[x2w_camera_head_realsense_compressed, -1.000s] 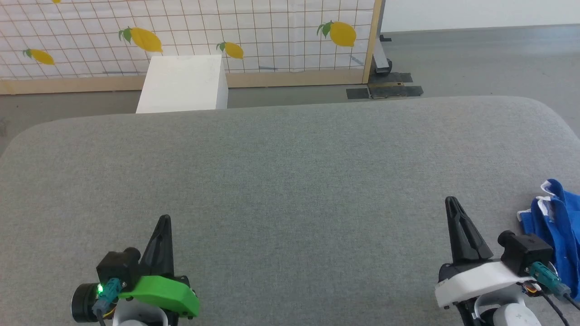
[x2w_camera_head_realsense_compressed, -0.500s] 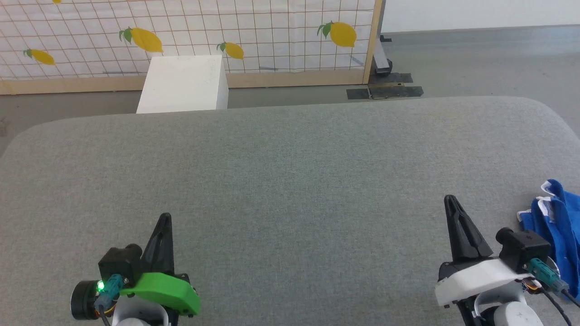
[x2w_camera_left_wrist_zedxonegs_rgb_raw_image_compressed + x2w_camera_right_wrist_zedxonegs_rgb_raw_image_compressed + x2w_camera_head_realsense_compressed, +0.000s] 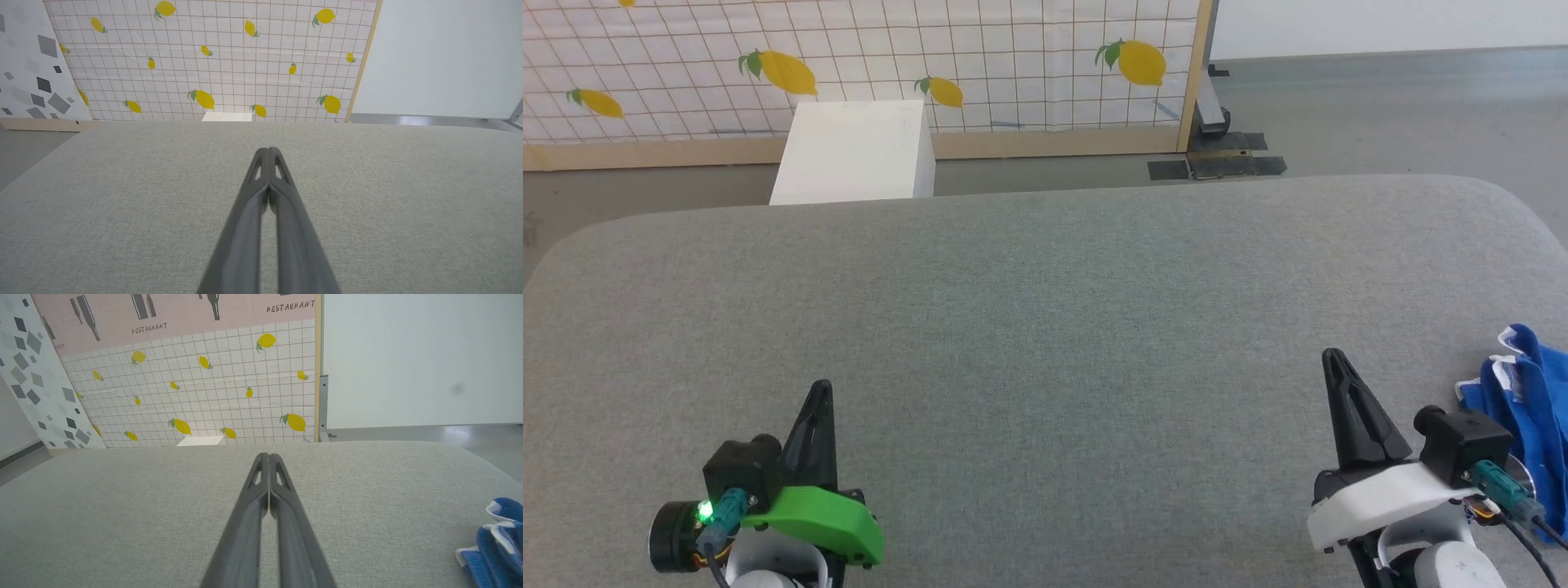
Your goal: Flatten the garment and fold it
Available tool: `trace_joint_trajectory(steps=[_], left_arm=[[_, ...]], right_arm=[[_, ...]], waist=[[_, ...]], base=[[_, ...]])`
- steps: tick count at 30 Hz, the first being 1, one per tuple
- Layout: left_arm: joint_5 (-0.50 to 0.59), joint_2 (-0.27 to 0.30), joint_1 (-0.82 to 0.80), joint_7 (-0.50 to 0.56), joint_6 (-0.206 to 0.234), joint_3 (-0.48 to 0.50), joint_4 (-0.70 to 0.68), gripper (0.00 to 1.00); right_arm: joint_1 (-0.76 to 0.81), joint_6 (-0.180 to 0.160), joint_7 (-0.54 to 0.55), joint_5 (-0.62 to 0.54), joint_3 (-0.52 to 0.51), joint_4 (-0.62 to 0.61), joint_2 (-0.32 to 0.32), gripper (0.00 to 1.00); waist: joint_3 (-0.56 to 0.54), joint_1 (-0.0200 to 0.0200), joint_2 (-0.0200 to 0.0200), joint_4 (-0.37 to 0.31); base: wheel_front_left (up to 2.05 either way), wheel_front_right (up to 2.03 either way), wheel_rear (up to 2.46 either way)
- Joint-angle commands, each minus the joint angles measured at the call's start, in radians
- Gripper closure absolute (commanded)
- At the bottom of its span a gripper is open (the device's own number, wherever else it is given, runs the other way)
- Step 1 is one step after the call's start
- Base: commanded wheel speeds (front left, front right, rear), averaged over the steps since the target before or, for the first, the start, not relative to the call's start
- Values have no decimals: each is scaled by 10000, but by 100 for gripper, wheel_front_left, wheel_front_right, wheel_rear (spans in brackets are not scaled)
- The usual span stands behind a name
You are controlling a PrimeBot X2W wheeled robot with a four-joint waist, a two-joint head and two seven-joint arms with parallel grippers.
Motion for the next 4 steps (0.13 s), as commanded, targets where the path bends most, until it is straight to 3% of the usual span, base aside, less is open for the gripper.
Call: trace_joint_trajectory(steps=[1, 4], left_arm=[[168, -44, 76, 70, 75, -23, -66, 100], [211, -49, 81, 133, 99, -27, -113, 100]], right_arm=[[138, -6, 70, -129, -4, -92, 0, 100], [147, -6, 132, -185, -7, -139, 0, 100]], waist=[[-1, 0, 0, 1], [-3, 0, 0, 3]], base=[[0, 0, 0], [0, 0, 0]])
